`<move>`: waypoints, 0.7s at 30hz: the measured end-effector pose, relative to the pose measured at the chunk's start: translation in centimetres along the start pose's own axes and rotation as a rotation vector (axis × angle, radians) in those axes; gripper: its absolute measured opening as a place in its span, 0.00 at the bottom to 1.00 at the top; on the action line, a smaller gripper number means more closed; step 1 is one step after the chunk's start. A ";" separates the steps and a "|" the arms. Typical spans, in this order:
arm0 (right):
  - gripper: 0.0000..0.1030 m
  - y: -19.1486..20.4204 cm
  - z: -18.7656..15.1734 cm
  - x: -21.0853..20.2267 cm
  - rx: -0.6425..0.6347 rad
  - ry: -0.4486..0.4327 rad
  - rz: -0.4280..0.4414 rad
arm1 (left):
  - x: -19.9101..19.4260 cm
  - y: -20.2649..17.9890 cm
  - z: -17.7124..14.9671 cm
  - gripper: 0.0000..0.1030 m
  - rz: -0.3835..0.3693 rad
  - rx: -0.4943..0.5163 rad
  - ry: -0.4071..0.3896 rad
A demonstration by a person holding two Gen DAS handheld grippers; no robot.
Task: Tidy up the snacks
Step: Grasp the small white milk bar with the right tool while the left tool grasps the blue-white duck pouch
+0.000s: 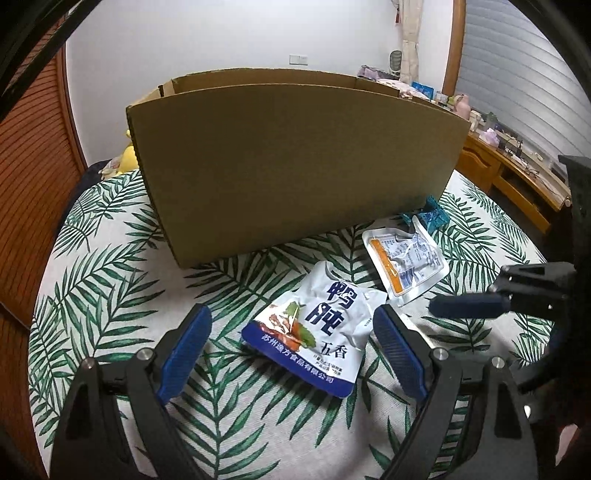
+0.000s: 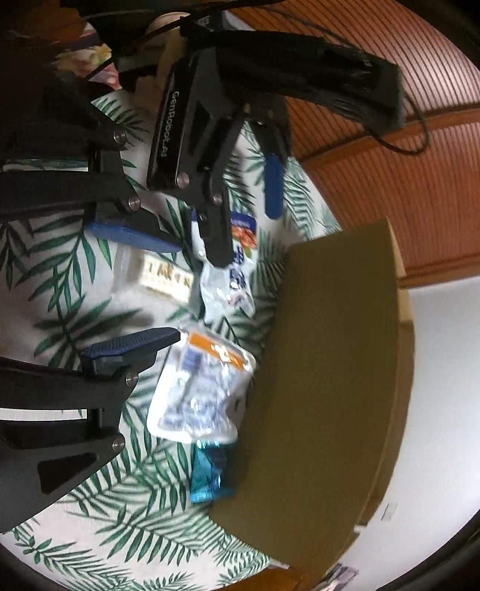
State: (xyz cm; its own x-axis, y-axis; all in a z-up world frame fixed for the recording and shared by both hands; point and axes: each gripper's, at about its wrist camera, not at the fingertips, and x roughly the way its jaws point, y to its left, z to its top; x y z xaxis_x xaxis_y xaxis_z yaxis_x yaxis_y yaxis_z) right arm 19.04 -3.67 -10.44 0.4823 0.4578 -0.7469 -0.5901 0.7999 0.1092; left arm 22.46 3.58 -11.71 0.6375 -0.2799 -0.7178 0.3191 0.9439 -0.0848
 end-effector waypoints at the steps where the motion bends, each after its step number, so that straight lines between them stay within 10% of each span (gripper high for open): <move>1: 0.40 0.1 0.0 0.3 -0.004 0.012 -0.005 | 0.0 0.0 0.0 0.87 0.002 0.002 0.000; 8: 0.20 0.4 0.0 1.4 -0.023 0.052 -0.013 | 0.0 -0.1 0.1 0.87 0.004 0.003 0.002; 21: 0.19 -2.0 -0.6 -0.1 -0.041 0.020 -0.051 | 1.4 -2.3 1.3 0.87 -0.028 0.154 0.070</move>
State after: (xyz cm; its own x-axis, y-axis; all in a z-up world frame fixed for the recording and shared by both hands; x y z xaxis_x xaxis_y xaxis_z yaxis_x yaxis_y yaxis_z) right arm 19.77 -5.51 -11.00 0.4999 0.4089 -0.7635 -0.5911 0.8054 0.0443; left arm 23.52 0.82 -11.66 0.5786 -0.2876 -0.7632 0.4429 0.8966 -0.0022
